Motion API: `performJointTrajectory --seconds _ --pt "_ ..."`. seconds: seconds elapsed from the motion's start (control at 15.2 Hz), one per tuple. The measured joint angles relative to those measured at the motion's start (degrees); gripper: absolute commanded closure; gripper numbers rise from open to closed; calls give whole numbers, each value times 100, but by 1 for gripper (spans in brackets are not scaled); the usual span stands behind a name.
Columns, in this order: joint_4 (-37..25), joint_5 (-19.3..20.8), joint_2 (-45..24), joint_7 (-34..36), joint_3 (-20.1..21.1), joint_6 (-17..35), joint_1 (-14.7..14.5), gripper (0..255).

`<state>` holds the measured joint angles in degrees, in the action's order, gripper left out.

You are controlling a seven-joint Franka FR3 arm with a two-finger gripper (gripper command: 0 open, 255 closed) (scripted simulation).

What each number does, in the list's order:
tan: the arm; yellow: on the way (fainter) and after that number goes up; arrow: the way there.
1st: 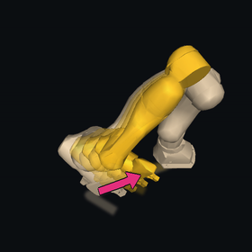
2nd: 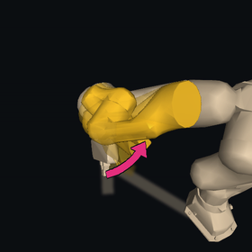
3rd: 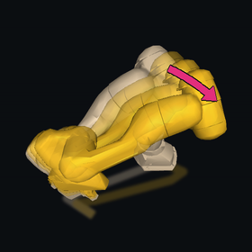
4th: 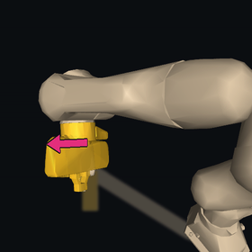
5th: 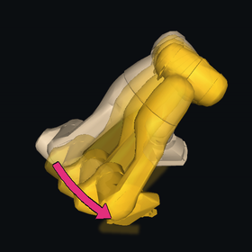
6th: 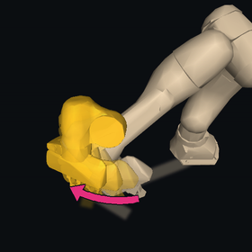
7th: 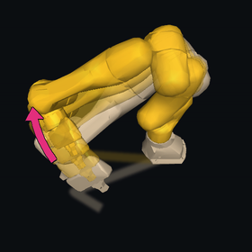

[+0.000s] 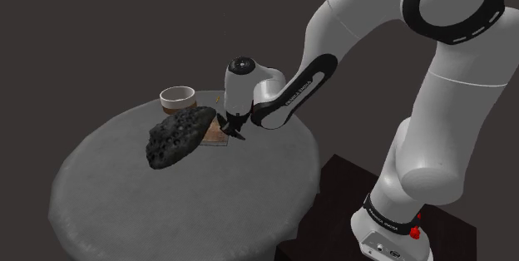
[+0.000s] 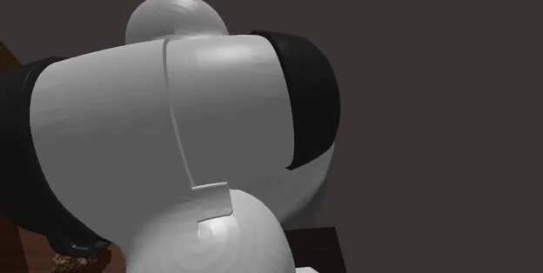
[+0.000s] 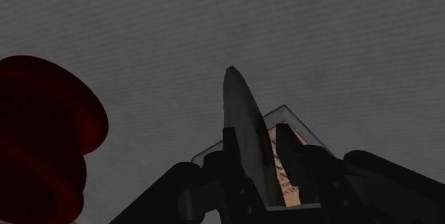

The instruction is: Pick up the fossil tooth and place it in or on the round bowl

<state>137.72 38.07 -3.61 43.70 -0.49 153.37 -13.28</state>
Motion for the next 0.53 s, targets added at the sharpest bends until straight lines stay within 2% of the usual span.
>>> performJointTrajectory --seconds 0.53 --pt "-70 -570 514 -571 65 -503 -32 255"
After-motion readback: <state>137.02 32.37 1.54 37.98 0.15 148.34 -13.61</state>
